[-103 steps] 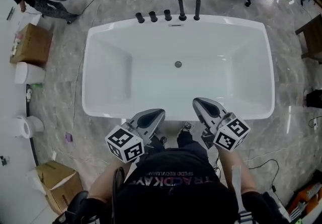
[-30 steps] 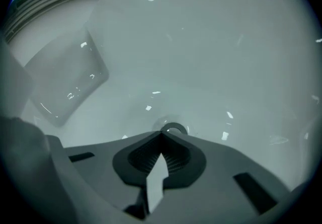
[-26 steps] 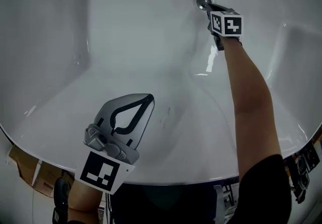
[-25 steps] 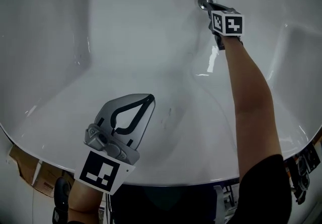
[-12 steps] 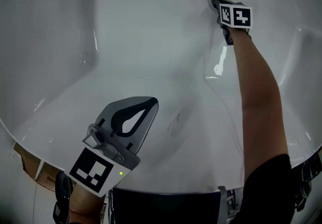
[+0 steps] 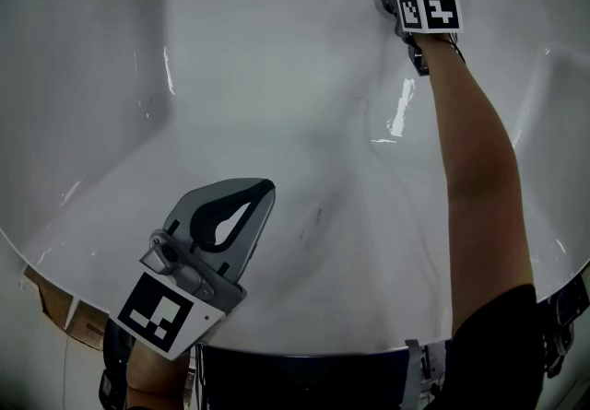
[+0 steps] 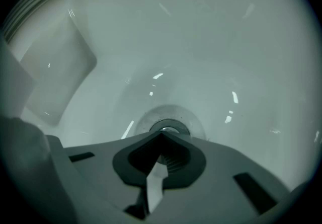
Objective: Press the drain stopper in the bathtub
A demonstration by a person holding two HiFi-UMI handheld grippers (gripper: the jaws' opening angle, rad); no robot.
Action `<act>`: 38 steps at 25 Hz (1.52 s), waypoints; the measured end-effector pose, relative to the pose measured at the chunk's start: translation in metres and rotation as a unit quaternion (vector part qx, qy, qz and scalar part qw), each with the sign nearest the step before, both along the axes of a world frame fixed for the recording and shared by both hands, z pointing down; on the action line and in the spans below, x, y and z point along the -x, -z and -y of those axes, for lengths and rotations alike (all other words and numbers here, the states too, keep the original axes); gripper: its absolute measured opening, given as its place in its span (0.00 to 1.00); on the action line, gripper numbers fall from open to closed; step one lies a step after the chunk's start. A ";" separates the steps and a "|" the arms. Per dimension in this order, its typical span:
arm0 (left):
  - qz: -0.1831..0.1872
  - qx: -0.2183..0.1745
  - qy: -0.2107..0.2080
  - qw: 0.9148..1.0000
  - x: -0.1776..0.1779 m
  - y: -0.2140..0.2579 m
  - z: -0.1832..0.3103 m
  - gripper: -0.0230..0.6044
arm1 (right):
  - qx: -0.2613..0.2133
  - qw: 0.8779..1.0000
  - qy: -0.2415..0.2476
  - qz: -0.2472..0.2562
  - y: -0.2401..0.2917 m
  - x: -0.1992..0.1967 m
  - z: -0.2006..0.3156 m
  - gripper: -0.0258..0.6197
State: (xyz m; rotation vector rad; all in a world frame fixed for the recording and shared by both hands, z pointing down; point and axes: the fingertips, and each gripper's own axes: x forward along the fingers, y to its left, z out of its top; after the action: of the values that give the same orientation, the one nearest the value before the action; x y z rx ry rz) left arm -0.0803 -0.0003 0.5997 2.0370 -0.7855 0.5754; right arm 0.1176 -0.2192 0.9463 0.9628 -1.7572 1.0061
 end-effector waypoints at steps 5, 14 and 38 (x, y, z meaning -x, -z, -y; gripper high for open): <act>-0.002 -0.001 -0.004 1.000 0.000 0.002 0.000 0.05 | 0.003 1.000 -0.002 -0.016 -0.001 0.001 0.004 0.06; 0.003 -0.015 -0.012 1.000 -0.001 0.003 0.000 0.05 | -0.018 0.999 -0.011 -0.045 -0.003 -0.001 0.001 0.06; 0.015 -0.116 -0.031 0.993 0.000 0.155 -0.009 0.05 | -0.164 0.961 -0.149 0.163 0.438 -0.023 -0.150 0.06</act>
State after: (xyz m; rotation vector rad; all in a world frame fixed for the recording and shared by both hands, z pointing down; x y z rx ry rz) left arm -0.0798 0.0089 0.4451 2.2765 -0.8410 0.5723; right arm 0.1405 -0.0690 0.5087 1.3653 -2.1426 1.1316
